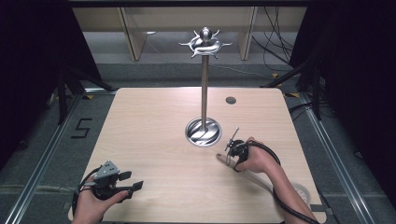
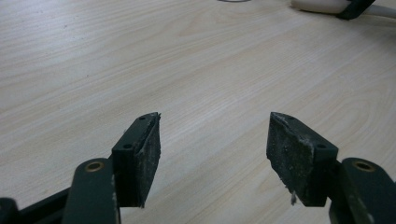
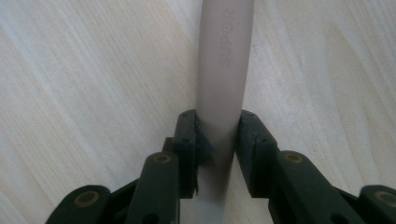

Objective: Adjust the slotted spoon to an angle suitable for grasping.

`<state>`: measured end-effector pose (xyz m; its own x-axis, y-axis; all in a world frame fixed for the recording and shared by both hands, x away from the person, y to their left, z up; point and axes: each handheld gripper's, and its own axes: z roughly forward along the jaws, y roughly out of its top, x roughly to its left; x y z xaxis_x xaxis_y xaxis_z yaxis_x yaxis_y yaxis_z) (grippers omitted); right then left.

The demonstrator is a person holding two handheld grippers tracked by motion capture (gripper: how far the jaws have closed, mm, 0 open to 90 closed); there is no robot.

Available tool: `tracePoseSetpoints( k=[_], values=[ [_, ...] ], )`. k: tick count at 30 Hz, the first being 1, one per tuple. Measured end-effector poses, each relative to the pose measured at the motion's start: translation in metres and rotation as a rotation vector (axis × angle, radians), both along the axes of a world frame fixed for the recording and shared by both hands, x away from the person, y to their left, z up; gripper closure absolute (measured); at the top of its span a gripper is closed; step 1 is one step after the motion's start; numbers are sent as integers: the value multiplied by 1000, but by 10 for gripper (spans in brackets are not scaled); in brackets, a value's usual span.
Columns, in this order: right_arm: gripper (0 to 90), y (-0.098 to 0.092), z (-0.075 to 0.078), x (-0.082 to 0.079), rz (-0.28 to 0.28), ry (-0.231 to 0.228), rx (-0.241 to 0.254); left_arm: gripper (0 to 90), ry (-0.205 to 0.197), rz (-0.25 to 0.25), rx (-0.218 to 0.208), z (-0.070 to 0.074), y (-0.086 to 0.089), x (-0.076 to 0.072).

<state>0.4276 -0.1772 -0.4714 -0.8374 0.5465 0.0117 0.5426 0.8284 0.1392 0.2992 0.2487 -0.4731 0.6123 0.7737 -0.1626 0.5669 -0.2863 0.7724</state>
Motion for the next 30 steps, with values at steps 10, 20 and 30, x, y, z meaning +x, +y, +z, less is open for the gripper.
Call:
tracePoseSetpoints(
  k=[10,20,30],
  values=[
    [717,-18,18,-12,-35,-81,126,347,2,20,0,1,-1,0],
    [719,-62,51,-33,-99,-211,332,347,15,1,-7,0,-5,1],
    [719,-73,62,-39,-111,-249,369,346,20,8,-11,0,-2,0]
  ],
)
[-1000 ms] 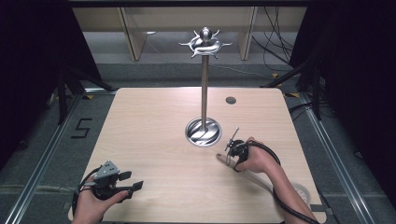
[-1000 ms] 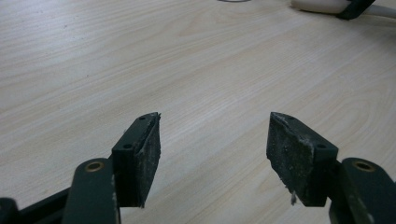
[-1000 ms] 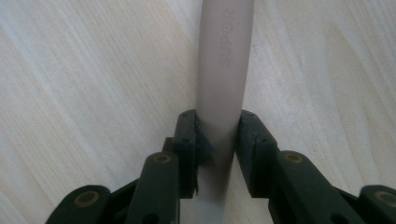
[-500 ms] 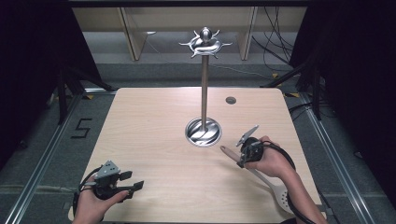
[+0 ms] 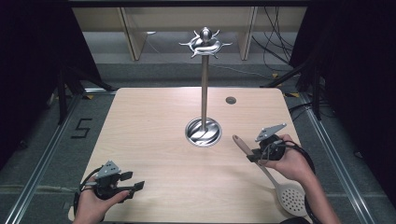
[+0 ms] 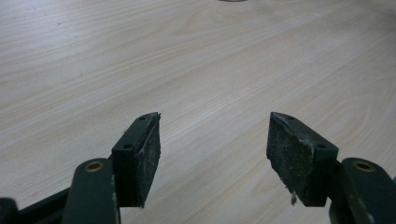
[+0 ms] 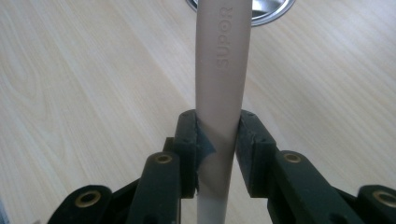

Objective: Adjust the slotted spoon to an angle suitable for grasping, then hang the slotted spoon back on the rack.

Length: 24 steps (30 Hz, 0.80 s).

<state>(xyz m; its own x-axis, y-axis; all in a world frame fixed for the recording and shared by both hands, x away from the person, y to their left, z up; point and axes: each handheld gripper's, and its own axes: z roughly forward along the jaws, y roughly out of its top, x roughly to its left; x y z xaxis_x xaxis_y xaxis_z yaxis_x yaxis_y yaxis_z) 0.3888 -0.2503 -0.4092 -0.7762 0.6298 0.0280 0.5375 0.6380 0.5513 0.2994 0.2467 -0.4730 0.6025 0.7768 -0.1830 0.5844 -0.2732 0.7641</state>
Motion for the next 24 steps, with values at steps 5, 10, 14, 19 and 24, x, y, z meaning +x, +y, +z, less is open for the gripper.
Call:
tracePoseSetpoints(
  k=[5,10,14,19,24],
  values=[
    [719,-4,3,-4,-9,-58,24,346,-6,-4,7,1,2,-1],
    [719,-14,10,-6,17,-87,63,346,-1,11,-9,1,1,-1],
    [719,-24,13,-9,28,-129,90,346,-1,7,1,1,-1,0],
    [719,-31,21,-16,-6,-132,86,346,-5,15,-2,0,-1,-2],
    [719,-36,27,-22,-27,-164,102,345,-9,22,-22,0,2,-3]
  ],
)
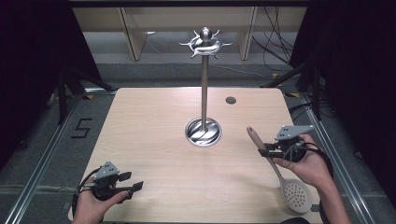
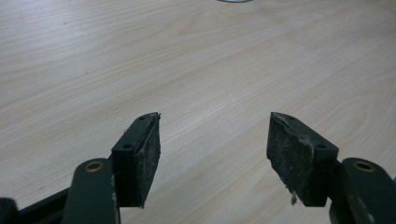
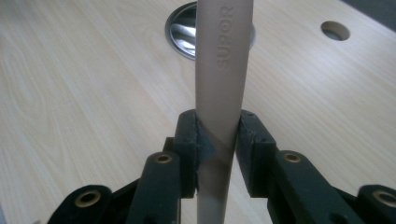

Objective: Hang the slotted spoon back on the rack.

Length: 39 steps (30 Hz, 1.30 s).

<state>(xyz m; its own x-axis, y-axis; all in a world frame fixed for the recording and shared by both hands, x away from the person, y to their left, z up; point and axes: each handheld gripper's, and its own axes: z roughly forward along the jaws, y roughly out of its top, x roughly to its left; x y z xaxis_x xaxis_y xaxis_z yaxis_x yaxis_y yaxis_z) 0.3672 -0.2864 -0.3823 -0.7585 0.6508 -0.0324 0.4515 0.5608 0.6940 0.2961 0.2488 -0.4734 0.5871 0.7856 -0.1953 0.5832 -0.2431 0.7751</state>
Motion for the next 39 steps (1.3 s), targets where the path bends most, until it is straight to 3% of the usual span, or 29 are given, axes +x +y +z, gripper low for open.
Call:
tracePoseSetpoints(
  k=[1,4,5,9,16,18,20,24,28,31,33,34,37,39],
  values=[
    [719,-3,4,-2,-3,-23,19,345,2,-11,21,1,3,0],
    [719,-7,8,-5,-14,-48,47,345,3,-1,-5,1,1,0],
    [719,-9,9,-5,-3,-80,51,345,7,-7,3,2,1,0],
    [719,-14,12,-6,-9,-105,75,345,3,-6,-5,1,-1,0],
    [719,-20,18,-8,-6,-148,169,345,5,-1,2,1,1,0],
    [719,-22,20,-8,-3,-151,168,345,6,-3,1,2,1,0],
    [719,-23,21,-8,-10,-191,191,345,2,-2,0,2,1,0],
    [719,-24,25,-9,-11,-182,199,345,16,3,-13,2,0,0],
    [719,-24,27,-10,-22,-179,205,345,5,-1,-4,2,1,0],
    [719,-25,29,-8,-21,-237,207,345,4,1,-5,1,1,0],
    [719,-24,30,-9,-25,-218,213,345,4,-2,0,2,2,0],
    [719,-24,33,-8,-27,-237,221,345,1,-5,3,2,2,0],
    [719,-23,35,-10,-36,-225,233,345,5,1,-3,2,2,0],
    [719,-20,35,-9,-49,-250,253,345,2,6,-2,2,2,0]
  ],
)
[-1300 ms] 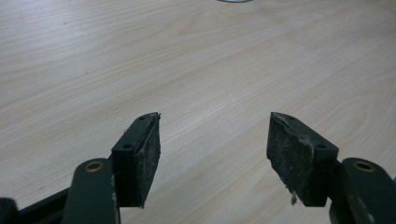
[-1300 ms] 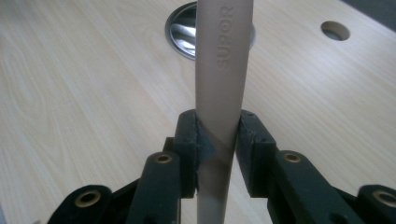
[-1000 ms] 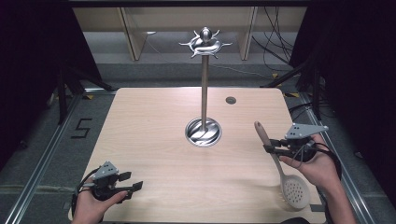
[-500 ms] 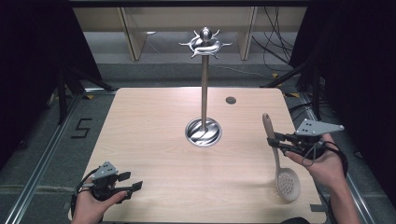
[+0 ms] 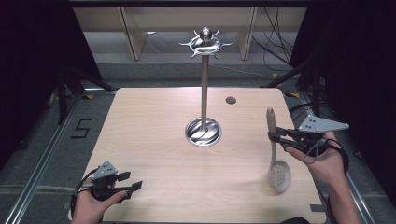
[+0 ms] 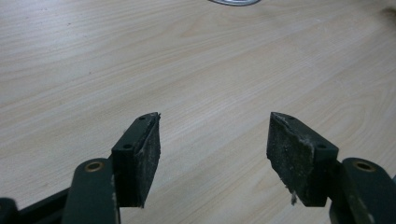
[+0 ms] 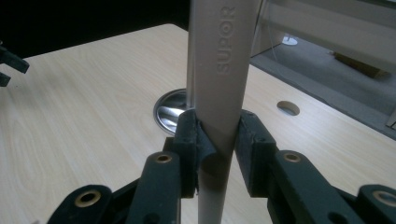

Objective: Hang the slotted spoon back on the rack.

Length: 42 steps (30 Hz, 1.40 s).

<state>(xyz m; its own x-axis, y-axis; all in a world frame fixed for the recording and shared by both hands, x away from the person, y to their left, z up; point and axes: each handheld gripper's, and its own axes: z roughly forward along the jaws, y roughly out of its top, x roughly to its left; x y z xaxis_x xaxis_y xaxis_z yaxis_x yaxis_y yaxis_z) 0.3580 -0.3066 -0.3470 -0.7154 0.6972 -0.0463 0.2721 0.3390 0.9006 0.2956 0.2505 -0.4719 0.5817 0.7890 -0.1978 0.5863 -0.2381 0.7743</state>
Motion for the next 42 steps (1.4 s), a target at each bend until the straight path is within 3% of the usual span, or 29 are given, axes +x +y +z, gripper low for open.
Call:
tracePoseSetpoints(
  k=[1,3,7,8,9,10,12,20,23,26,29,31,32,34,35,36,37,41,42],
  values=[
    [719,-2,2,2,11,-27,-29,345,1,0,0,0,0,0],
    [719,1,3,1,2,-3,-10,345,3,-5,-1,0,0,0],
    [719,2,6,3,7,-30,-18,345,4,-5,-1,0,1,0],
    [719,5,5,3,-10,-43,5,345,4,-4,-1,0,1,0],
    [719,5,7,2,-3,-24,1,345,3,-3,-2,0,1,0],
    [719,6,8,4,-5,-65,2,345,1,-2,-2,0,1,0],
    [719,6,10,3,1,-39,4,345,1,-2,-3,0,1,0],
    [719,11,15,4,-17,-98,20,345,-4,3,-9,0,0,0],
    [719,11,17,4,-7,-79,23,345,-4,4,-10,0,0,0],
    [719,14,18,5,-9,-85,33,345,-4,4,-11,0,0,0],
    [719,17,20,5,-10,-108,42,345,-8,-13,13,1,3,0],
    [719,18,20,5,-15,-116,43,345,-9,-2,-3,0,1,0],
    [719,19,20,4,-16,-91,51,345,-5,6,-11,0,1,-1],
    [719,20,19,5,-17,-110,52,345,-5,-7,9,1,3,-1],
    [719,20,20,4,-12,-83,52,345,0,-7,14,2,3,-1],
    [719,21,19,6,-17,-117,52,345,0,0,4,1,2,-1],
    [719,22,20,4,-14,-92,58,345,0,0,4,1,2,-1],
    [719,24,20,6,-11,-106,50,345,0,-4,11,1,3,-1],
    [719,27,20,4,-23,-91,66,345,-1,-7,13,1,3,-1]
  ],
)
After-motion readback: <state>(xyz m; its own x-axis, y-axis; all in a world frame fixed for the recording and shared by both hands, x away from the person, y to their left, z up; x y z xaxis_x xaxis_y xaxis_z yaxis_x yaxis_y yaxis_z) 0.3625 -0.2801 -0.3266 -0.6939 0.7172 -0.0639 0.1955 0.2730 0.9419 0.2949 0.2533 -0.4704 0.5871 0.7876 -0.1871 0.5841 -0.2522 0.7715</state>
